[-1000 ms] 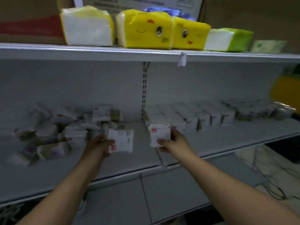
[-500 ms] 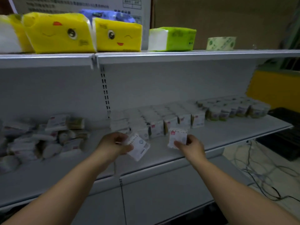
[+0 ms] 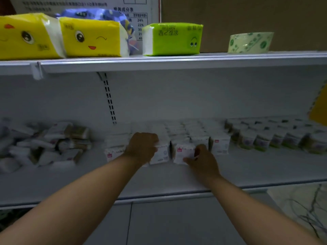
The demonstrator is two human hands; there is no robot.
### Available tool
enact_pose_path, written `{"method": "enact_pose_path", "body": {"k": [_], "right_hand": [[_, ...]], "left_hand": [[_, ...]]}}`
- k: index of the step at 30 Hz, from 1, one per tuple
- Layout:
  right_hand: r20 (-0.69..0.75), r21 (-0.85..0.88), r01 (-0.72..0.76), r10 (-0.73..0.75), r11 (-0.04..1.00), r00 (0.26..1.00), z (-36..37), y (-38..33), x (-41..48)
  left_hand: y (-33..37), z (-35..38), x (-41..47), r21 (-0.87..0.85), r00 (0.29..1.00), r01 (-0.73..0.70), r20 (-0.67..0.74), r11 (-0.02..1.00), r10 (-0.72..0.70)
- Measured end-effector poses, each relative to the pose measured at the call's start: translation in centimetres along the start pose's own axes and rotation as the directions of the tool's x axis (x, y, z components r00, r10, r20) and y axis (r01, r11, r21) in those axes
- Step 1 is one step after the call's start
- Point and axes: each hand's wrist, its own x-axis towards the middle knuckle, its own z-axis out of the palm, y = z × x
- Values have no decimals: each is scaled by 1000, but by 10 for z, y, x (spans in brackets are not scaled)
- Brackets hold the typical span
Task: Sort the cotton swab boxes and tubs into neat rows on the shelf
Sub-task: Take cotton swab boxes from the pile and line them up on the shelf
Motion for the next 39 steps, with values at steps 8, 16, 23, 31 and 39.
{"method": "enact_pose_path", "body": {"k": [8,16,23,31,39], "right_hand": [[92,-412,429,-432,804,897,9,8,18],[199,-390,500,-459,773,866,1,-5,20],[-15,-496,516,-601,698,799,-12,-24,-12],[279,-478,656,-607,584,744,64,-157,-49],[658,-371,704,-363,605,659,226,-249,-102]], "left_hand": [[2,16,11,407,990,-138,36,903,135],[4,13,9,399,982,-185,102,898,157],[-12,-2,-13,225,980,-158,158,961,124],[-138,-62,-78,141,995,-96,45,985,91],[-303,-83,-197,-25,936,261,250,965,-246]]}}
